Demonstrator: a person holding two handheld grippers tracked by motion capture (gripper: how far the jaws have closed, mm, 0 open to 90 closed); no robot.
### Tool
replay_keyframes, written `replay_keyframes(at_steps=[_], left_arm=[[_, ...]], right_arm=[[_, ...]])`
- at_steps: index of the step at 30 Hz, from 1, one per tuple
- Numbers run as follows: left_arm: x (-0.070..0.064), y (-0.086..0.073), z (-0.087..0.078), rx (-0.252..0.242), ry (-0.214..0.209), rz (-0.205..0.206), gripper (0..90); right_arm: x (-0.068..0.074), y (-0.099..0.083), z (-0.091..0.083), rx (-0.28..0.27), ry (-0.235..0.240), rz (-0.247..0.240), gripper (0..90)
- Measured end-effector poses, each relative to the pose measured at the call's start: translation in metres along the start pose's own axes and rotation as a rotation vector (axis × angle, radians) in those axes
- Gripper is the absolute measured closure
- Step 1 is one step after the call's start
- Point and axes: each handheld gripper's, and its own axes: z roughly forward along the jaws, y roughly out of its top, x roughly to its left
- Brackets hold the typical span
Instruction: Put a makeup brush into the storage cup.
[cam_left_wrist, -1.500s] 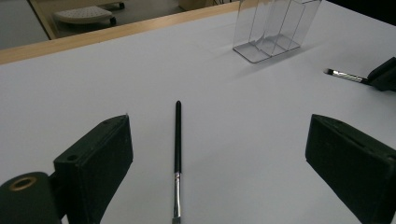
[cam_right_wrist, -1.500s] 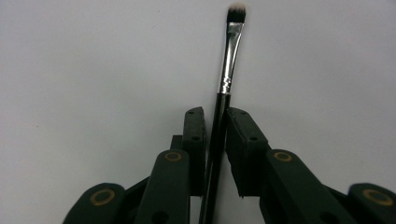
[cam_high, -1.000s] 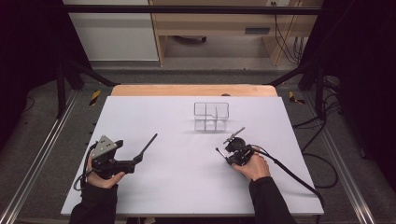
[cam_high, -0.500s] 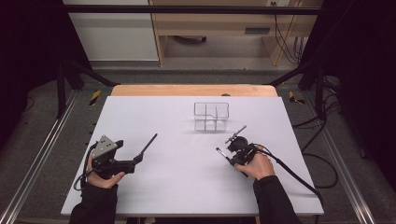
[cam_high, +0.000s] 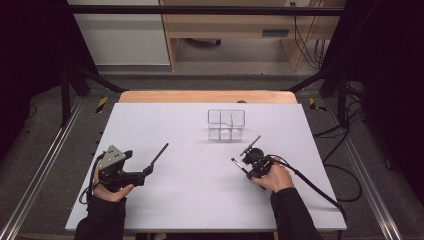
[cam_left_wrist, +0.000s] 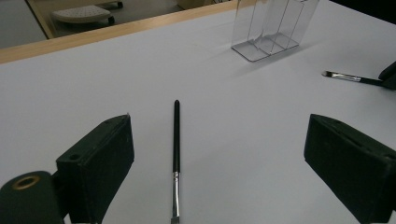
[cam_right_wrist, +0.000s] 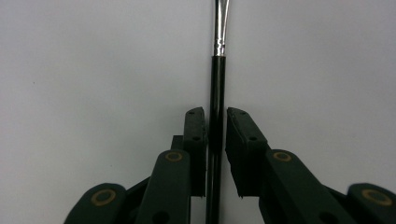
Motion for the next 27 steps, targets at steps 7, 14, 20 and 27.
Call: replay_keyframes(at_steps=[7, 14, 20, 27], left_arm=[[0.000, 0.000, 0.000, 0.000, 0.001, 0.001, 7.8], [0.000, 0.000, 0.000, 0.000, 0.000, -0.001, 7.7], [0.000, 0.000, 0.000, 0.002, 0.001, -0.001, 7.7], [-0.001, 0.000, 0.001, 0.001, 0.000, -0.003, 7.8]], right_arm=[[0.000, 0.001, 0.001, 0.013, 0.010, 0.002, 83.5], [-0.001, 0.001, 0.001, 0.014, 0.012, 0.001, 83.9], [-0.001, 0.001, -0.003, -0.019, 0.024, 0.020, 84.1], [-0.001, -0.002, -0.017, -0.105, 0.052, 0.025, 84.0]])
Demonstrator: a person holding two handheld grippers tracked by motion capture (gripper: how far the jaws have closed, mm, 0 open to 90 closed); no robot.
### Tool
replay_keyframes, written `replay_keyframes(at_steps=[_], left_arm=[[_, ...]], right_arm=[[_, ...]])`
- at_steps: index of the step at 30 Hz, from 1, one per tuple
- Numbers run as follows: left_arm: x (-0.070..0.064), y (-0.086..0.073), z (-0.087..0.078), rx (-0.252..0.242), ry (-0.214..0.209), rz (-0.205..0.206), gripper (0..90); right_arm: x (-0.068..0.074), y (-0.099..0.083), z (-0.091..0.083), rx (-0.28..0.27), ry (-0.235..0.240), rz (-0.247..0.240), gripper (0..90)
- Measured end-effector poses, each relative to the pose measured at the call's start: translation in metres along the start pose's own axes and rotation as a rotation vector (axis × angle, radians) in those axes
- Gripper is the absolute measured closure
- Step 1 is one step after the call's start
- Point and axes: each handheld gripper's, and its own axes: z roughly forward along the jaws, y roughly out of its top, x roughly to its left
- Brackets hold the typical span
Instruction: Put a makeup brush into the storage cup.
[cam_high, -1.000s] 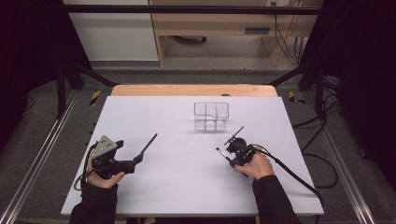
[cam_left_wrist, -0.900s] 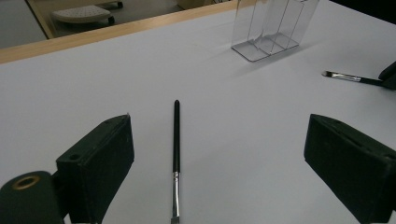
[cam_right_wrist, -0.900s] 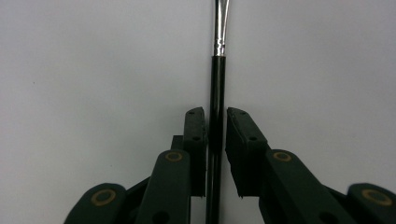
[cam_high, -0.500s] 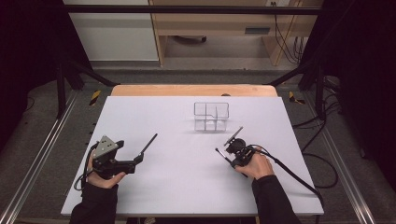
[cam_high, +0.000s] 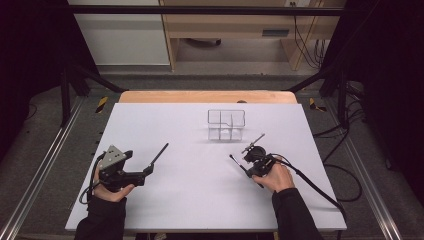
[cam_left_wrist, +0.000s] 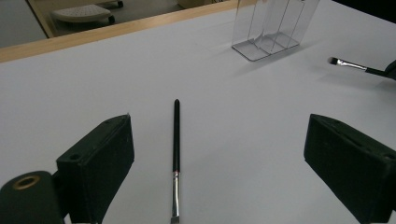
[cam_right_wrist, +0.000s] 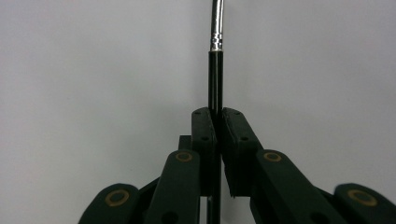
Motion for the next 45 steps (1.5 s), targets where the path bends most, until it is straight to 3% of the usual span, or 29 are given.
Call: replay_keyframes(at_steps=[4, 6, 7, 9, 15, 21, 30, 45], left_arm=[[-0.001, 0.000, 0.000, -0.001, -0.003, -0.001, 7.8], [-0.001, 0.000, 0.001, -0.002, -0.004, -0.003, 7.8], [-0.002, 0.000, 0.001, -0.003, -0.005, -0.004, 7.8], [-0.002, 0.000, 0.001, -0.004, -0.007, -0.006, 7.8], [-0.003, 0.001, 0.000, -0.013, -0.014, -0.018, 7.8], [-0.006, 0.003, 0.000, -0.025, -0.029, -0.026, 8.0], [-0.015, 0.007, 0.000, -0.039, -0.041, -0.030, 8.1], [-0.027, 0.014, 0.001, -0.063, -0.066, -0.049, 8.6]], right_arm=[[0.003, 0.000, -0.006, -0.052, 0.018, 0.001, 84.0], [0.007, 0.001, -0.011, -0.114, 0.028, -0.011, 84.0], [0.007, 0.001, -0.011, -0.114, 0.028, -0.011, 84.0], [0.010, 0.003, -0.017, -0.172, 0.037, -0.017, 84.0], [0.016, 0.004, -0.026, -0.263, 0.045, -0.039, 84.0], [0.024, 0.005, -0.034, -0.384, 0.084, -0.055, 84.0], [0.029, 0.003, -0.038, -0.476, 0.111, -0.052, 84.0], [0.038, 0.004, -0.036, -0.625, 0.140, -0.086, 84.0]])
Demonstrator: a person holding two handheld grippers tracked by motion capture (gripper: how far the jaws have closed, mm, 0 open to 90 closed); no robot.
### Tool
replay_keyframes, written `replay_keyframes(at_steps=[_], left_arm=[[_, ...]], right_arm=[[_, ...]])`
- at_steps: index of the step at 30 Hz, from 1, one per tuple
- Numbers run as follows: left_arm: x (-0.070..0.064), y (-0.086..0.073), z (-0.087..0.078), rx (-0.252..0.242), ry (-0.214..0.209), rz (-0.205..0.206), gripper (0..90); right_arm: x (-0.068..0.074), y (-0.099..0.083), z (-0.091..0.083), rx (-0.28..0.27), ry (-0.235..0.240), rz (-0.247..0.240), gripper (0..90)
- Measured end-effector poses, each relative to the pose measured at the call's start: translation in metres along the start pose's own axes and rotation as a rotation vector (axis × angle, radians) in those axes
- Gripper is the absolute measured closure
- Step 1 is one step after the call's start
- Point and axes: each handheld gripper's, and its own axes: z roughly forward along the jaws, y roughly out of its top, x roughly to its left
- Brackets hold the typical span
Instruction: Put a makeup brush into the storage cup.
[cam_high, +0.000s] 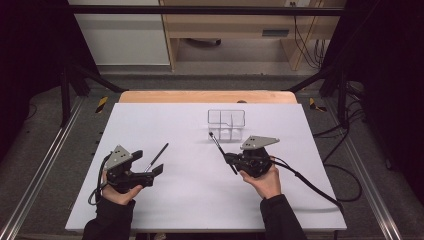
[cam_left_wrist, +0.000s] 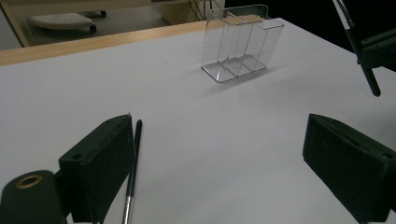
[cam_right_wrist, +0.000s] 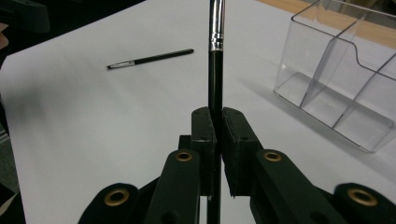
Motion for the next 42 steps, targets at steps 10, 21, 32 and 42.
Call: replay_keyframes(at_steps=[10, 21, 32, 42], left_arm=[[-0.010, 0.014, 0.004, -0.037, -0.020, -0.008, 9.4], [-0.023, 0.029, 0.018, -0.071, -0.071, -0.015, 9.7], [-0.037, 0.039, 0.032, -0.113, -0.118, -0.047, 11.7], [-0.049, 0.043, 0.045, -0.138, -0.156, -0.074, 13.5]], right_arm=[[0.006, 0.005, 0.003, -0.081, 0.027, -0.007, 84.0], [0.012, 0.006, 0.006, -0.134, 0.051, -0.003, 84.0], [0.014, 0.004, 0.008, -0.155, 0.060, 0.003, 84.1], [0.016, 0.002, 0.012, -0.156, 0.065, 0.010, 84.0]])
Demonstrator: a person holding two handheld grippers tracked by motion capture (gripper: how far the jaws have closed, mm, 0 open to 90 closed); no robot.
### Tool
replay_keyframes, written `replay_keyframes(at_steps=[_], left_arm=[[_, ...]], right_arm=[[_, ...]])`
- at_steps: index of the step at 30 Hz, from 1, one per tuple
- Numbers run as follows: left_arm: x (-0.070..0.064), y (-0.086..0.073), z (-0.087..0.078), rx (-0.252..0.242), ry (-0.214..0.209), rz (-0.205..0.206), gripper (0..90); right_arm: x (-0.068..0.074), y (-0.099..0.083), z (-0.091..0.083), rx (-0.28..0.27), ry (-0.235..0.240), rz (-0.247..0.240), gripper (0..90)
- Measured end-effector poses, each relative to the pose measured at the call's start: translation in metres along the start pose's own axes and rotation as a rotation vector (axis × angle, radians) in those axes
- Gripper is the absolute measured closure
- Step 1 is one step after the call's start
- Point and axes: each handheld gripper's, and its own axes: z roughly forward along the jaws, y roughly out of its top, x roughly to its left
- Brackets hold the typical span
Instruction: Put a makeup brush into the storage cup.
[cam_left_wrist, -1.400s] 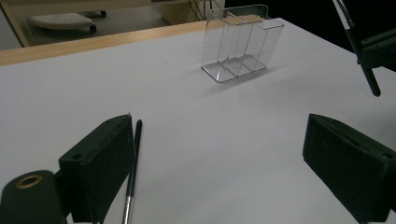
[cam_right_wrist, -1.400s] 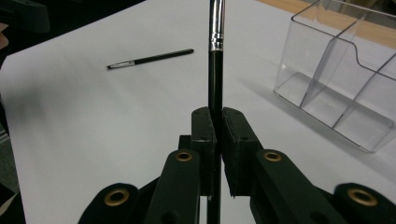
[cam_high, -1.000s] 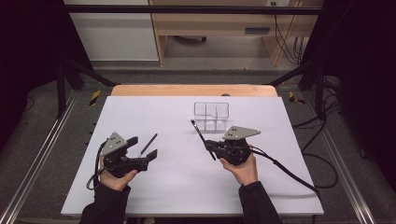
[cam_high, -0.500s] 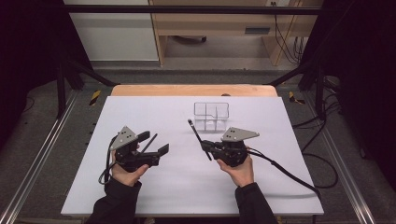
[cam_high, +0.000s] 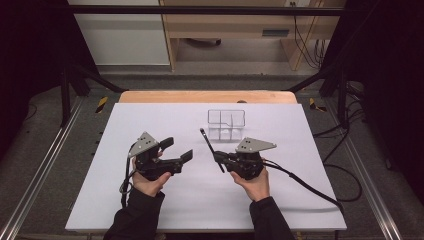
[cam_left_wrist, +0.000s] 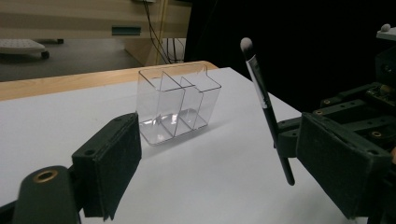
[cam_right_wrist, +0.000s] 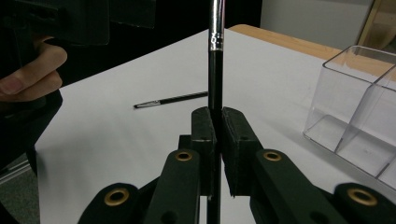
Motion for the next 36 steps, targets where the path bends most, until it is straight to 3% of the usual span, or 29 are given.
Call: replay_keyframes(at_steps=[20, 36], left_arm=[[-0.012, -0.006, 0.029, -0.051, -0.051, -0.068, 24.8], [-0.017, -0.010, 0.042, -0.092, -0.092, -0.138, 53.7]], right_arm=[[0.004, -0.006, 0.008, -0.036, 0.025, 0.022, 84.0], [0.007, -0.009, 0.011, -0.057, 0.041, 0.032, 84.0]])
